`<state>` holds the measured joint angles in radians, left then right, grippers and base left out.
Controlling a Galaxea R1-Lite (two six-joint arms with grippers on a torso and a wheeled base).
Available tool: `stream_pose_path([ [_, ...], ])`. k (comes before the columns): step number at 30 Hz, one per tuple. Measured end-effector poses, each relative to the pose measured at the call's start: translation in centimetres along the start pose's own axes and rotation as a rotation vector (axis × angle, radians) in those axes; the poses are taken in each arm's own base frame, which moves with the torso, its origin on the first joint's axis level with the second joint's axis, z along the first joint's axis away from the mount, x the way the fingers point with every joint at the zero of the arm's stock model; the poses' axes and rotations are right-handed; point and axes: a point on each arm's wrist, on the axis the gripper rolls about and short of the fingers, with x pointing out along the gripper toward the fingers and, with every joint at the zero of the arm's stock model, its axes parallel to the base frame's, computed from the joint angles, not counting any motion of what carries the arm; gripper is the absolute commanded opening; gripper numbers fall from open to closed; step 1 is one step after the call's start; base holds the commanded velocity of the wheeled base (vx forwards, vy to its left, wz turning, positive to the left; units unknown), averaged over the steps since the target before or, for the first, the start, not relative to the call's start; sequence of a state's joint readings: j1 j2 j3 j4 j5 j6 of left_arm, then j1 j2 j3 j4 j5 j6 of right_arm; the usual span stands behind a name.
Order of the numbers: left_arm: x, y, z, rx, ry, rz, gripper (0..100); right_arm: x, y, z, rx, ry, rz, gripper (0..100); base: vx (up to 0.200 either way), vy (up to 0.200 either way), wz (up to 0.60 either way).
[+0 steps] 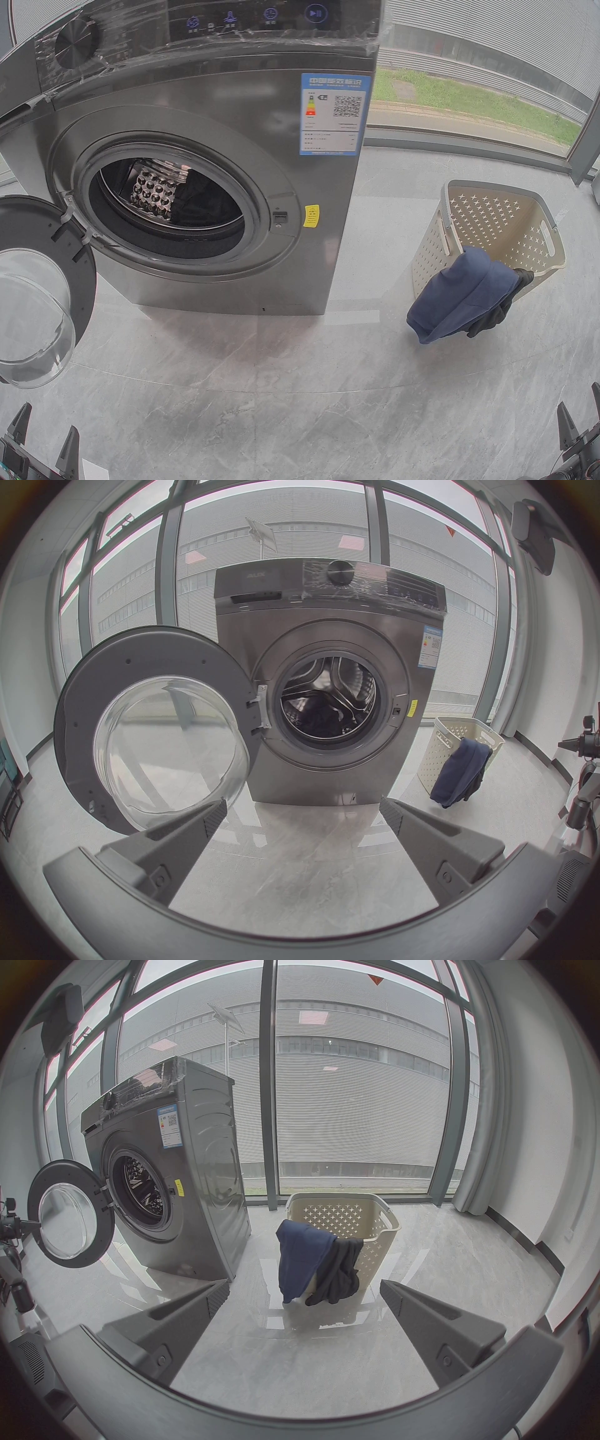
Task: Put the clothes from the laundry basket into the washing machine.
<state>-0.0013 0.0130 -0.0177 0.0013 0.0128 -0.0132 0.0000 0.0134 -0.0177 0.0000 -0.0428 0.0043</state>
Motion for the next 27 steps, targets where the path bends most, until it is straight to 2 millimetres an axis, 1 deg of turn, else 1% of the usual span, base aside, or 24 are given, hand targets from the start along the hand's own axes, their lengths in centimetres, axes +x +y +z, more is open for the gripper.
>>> stream_pose_path([
  [3,0.0,0.0,0.0,0.002,0.0,-0.001,100,0.0,0.0,0.0,0.0,0.0,-0.001,100,0.0,-0.2,0.0],
  [12,0.0,-0.01,-0.01,-0.006,0.002,-0.007,100,0.0,0.0,0.0,0.001,0.001,-0.001,100,0.0,0.0,0.0],
  [24,0.01,0.02,-0.02,-0.021,0.003,0.007,100,0.01,0.0,0.0,-0.001,0.001,0.0,100,0.2,0.0,0.0],
  [27,0.01,0.02,-0.02,-0.023,0.003,0.007,100,0.01,0.0,0.0,0.003,0.001,0.0,100,0.0,0.0,0.0],
])
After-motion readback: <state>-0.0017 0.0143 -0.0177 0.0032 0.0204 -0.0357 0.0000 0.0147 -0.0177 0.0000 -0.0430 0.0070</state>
